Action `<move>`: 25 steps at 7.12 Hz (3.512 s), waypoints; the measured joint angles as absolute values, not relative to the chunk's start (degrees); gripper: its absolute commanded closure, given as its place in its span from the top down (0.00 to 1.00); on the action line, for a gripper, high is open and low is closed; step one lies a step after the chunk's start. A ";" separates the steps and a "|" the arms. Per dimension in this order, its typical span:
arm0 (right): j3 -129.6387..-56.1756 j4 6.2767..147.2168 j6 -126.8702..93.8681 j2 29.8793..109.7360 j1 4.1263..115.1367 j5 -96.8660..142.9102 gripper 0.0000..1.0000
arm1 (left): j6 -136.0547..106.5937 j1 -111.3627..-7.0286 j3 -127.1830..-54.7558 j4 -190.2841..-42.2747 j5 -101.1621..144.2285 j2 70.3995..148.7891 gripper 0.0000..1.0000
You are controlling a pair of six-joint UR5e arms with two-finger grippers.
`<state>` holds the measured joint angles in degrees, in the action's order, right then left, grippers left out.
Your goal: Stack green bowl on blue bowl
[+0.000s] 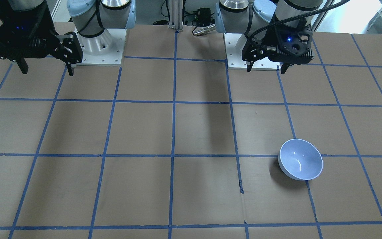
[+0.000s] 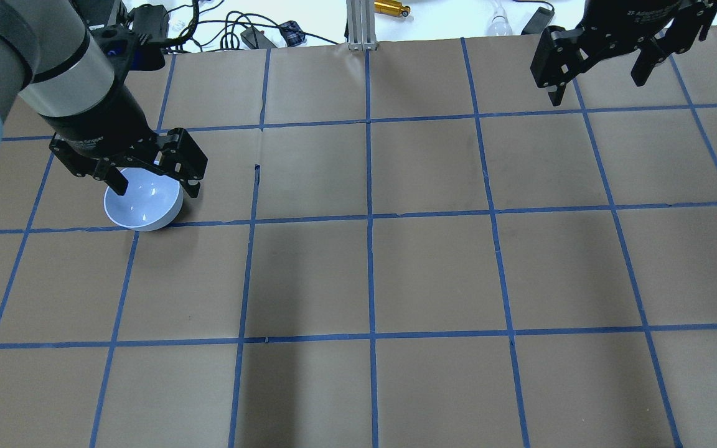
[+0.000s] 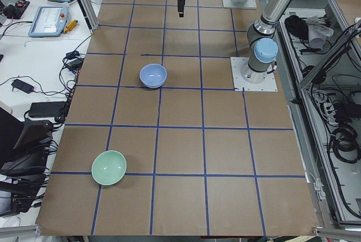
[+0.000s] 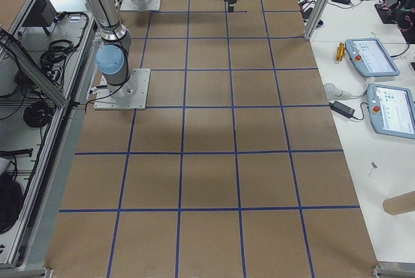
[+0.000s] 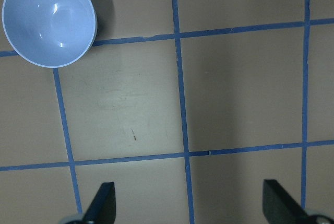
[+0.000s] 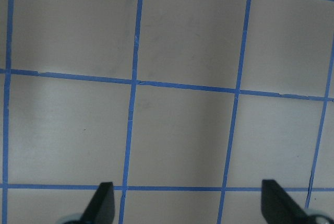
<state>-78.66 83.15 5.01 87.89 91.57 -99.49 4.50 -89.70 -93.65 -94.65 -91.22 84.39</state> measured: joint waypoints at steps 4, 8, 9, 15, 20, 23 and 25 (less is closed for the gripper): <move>-78.66 83.14 5.01 87.89 91.56 -99.49 1.00 | 4.61 -89.22 -93.58 -96.23 -93.36 84.55 1.00; -78.66 83.14 5.01 87.89 91.57 -99.49 1.00 | 21.59 -81.04 -93.25 -93.65 -93.67 86.22 1.00; -78.66 83.15 5.01 87.89 91.53 -99.49 1.00 | 29.46 -76.61 -92.87 -92.75 -93.58 87.10 1.00; -78.66 83.14 5.01 87.89 91.57 -99.49 1.00 | 69.34 -56.32 -86.20 -84.11 -93.24 98.60 0.98; -78.66 83.14 5.01 87.89 91.57 -99.49 1.00 | 98.94 -43.17 -73.50 -79.23 -92.56 114.53 0.98; -78.66 83.14 5.01 87.89 91.56 -99.49 1.00 | 112.39 -40.84 -66.72 -74.39 -91.98 123.84 0.98; -78.66 83.14 5.01 87.89 91.55 -99.49 1.00 | 116.26 -40.60 -60.69 -73.97 -89.23 129.64 0.98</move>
<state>-78.66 83.14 5.01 87.89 91.55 -99.49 116.26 -40.60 -60.69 -73.97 -89.23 129.64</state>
